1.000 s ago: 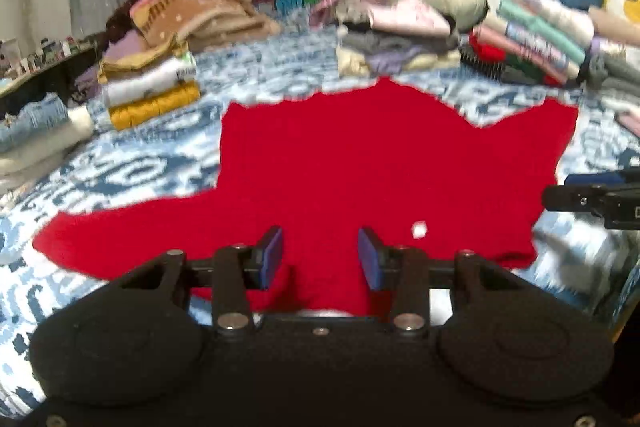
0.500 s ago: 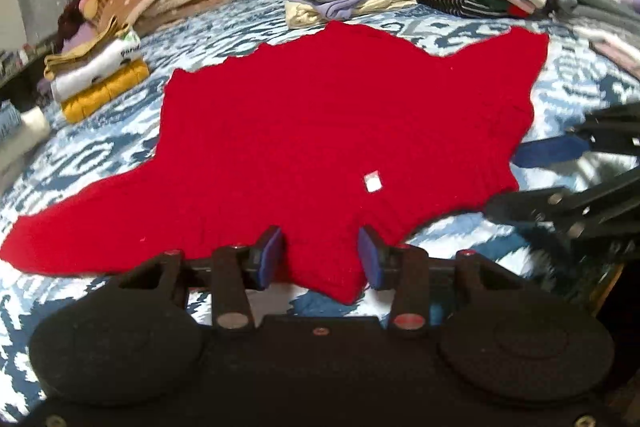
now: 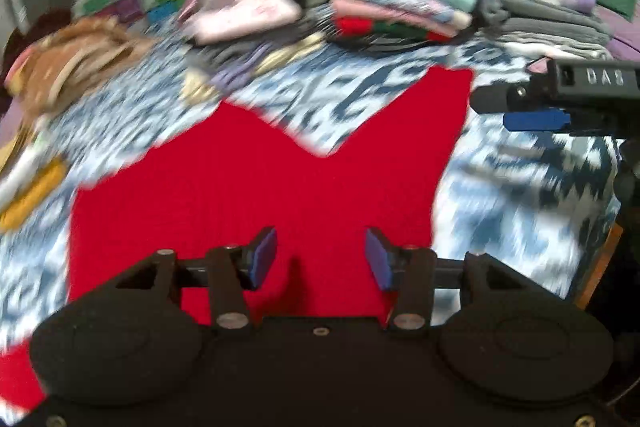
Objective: Fold clothes
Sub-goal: 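Grasp a sleeve of the red sweater with the left gripper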
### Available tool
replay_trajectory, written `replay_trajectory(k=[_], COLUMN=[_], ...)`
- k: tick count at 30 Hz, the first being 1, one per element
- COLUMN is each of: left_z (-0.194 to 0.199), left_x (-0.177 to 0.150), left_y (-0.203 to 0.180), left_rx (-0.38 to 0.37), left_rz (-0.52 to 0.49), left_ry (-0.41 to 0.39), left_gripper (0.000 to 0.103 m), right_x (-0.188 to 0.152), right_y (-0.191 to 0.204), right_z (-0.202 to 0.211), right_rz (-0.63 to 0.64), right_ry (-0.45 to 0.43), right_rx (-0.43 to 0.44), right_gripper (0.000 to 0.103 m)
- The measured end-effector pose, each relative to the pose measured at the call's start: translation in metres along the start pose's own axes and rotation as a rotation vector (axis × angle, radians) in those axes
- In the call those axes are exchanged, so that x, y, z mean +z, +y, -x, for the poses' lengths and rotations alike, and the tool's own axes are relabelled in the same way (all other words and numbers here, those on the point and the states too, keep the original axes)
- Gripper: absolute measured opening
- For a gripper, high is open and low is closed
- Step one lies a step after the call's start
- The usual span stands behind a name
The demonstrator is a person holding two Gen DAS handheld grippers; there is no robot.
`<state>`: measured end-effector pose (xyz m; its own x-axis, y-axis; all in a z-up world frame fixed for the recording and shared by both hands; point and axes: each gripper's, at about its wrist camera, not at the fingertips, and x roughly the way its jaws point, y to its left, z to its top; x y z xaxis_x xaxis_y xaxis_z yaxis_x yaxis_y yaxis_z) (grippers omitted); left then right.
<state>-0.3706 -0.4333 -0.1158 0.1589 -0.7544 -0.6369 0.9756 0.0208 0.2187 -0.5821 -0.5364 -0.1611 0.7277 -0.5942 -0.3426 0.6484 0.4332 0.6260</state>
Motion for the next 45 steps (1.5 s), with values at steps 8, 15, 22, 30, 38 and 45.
replay_trajectory(k=[8,15,22,30,38,45], left_z=[-0.073,-0.122,-0.149,-0.112,-0.026,0.026], left_x=[0.065,0.090,0.107,0.127,0.117,0.077], left_y=[-0.066,-0.116,-0.142,-0.091,0.033,0.096], left_rx=[-0.098,-0.093,0.001,0.044,0.013,0.060], left_rz=[-0.059,-0.164,-0.252,-0.094,0.236,0.382], left_ry=[0.000,0.022,0.036,-0.035,-0.158,-0.217], left_gripper=[0.049,0.049,0.027,0.008,0.007,0.007], right_x=[0.025,0.033,0.033,0.030,0.010,-0.047], right_y=[-0.063,-0.094,-0.117,-0.094,0.005,0.093], right_z=[0.011,0.020,0.026,0.011,-0.018,-0.037], right_rz=[-0.234,-0.359,-0.468,-0.371,0.105,0.634], right_ry=[-0.155,-0.250,-0.317,-0.237,-0.018,0.079], right_rx=[-0.046,-0.073,-0.131,-0.060,0.118,0.104], right_gripper=[0.069,0.071,0.071,0.071,0.078,0.072])
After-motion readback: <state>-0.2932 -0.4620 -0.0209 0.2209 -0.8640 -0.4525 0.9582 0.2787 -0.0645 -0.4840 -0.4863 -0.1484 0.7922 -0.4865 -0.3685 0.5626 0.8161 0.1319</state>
